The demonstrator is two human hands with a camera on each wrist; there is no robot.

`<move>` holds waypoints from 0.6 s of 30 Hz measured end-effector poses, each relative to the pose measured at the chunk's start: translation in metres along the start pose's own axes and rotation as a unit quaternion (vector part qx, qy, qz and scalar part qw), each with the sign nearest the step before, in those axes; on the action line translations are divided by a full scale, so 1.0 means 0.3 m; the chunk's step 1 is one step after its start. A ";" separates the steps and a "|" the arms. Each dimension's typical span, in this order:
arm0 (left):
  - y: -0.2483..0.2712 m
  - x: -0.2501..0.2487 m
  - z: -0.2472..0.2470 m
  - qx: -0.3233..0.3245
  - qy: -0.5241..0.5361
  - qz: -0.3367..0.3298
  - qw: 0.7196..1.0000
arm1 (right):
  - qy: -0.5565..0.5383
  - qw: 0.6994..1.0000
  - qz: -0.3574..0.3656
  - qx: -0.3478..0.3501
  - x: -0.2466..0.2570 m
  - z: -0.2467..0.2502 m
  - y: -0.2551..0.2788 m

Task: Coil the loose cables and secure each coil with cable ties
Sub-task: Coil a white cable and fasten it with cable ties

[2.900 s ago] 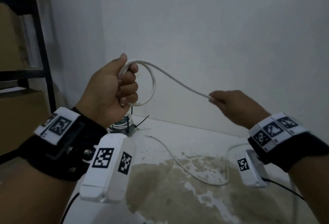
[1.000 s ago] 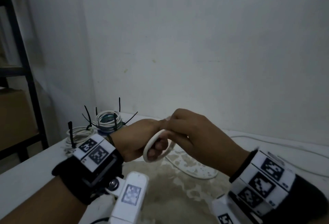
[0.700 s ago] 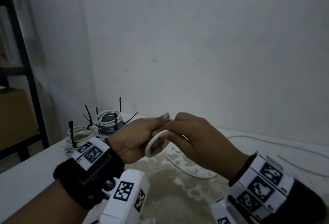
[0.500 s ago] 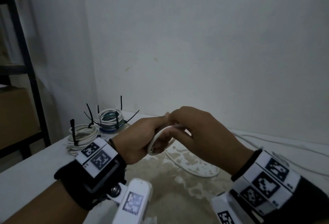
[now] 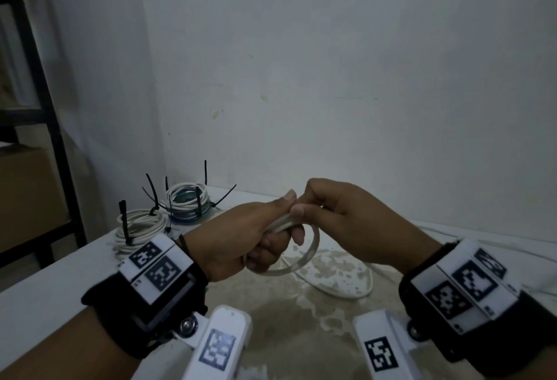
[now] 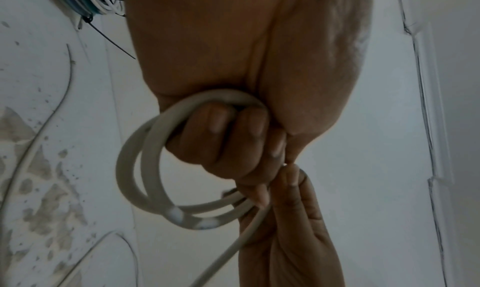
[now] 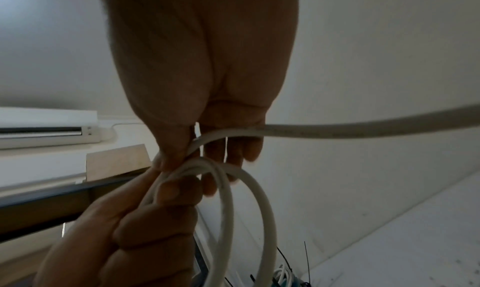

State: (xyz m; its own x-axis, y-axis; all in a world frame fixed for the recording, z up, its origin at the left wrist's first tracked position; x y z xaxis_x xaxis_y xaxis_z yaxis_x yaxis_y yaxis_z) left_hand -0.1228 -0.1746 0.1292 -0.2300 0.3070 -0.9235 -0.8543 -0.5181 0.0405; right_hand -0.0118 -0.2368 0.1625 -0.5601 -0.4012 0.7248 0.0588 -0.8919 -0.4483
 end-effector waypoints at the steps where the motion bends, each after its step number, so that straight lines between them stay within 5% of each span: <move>1: 0.002 -0.001 0.001 -0.002 -0.011 0.002 1.000 | -0.028 0.999 -0.009 0.012 -0.001 -0.005 0.002; 4: 0.002 -0.003 0.002 -0.019 -0.034 0.000 0.999 | -0.122 0.992 -0.018 0.021 -0.010 -0.016 0.008; 8: -0.008 -0.003 0.019 -0.072 0.026 -0.009 0.997 | -0.098 0.994 0.017 -0.051 -0.045 -0.010 0.017; 18: -0.002 -0.060 0.053 -0.173 0.085 -0.159 0.968 | -0.059 0.982 0.091 -0.155 -0.022 0.006 0.022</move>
State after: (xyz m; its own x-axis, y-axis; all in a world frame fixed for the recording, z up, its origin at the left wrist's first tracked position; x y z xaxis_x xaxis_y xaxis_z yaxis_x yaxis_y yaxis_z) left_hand -0.1254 -0.1671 0.1518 0.1238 0.3749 -0.9187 -0.6549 -0.6647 -0.3595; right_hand -0.0063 -0.2405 0.1557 -0.4637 -0.5853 0.6651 -0.1156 -0.7043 -0.7004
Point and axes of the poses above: each hand's wrist, its own y-axis away from the middle knuckle, its own z-axis out of the back of the hand, x = y × z, the point moved 5 cm from there along -y, towards the middle knuckle, and after that the axes turned 14 degrees about -y, right-handed, at the moved point
